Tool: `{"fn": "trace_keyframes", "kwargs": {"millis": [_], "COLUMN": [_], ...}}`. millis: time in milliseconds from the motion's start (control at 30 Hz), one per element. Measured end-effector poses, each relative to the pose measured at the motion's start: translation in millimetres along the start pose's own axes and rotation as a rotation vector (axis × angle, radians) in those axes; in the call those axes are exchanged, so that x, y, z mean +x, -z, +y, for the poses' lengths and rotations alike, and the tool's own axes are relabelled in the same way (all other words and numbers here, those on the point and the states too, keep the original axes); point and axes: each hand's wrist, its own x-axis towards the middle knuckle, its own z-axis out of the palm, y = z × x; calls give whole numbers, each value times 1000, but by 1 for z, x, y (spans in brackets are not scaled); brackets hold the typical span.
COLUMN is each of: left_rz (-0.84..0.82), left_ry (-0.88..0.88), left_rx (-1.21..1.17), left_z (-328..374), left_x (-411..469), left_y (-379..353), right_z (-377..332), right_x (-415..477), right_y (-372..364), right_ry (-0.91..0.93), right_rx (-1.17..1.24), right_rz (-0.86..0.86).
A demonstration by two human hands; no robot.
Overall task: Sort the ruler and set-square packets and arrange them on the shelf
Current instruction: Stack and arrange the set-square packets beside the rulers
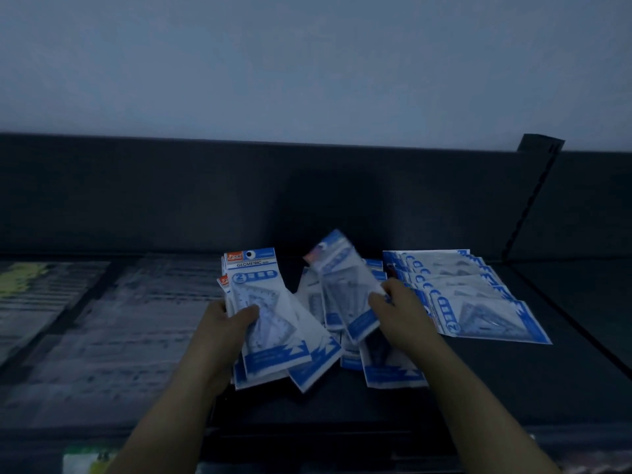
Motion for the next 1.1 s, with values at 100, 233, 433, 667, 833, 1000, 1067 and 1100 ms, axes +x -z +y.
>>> {"fn": "trace_keyframes", "kwargs": {"millis": [100,233,433,667,833,1000,1067,1100], "left_rz": [-1,-57,-148,-99,-125,-155,-165,-175], "left_ry": [-13,-38,-115,-150,-115,-110,-108,-114], "left_rx": [-4,-67,-101,-24,67,16,-18,-35], "left_z": [1,2,-1,-8,-13,-14,-15,-15], "left_x": [0,-6,-10,1,3,1,1,0], "left_y": [-4,-23,-42,-20,-17,-13,-13,-14], "right_z": [-10,-26,-12,21,15,16,6,-2], "right_x": [-11,-27,-35,-43,-37,-37,-42,-44], "right_y": [3,-1,-12,3,0,9,10,9], "right_ry": [38,61,128,-108,-164,-106,-90,-76], "right_rx": [384,559,43,-564,-422,135,431,543], "right_rz": [45,2,-20,96,11,126,179,160]}}
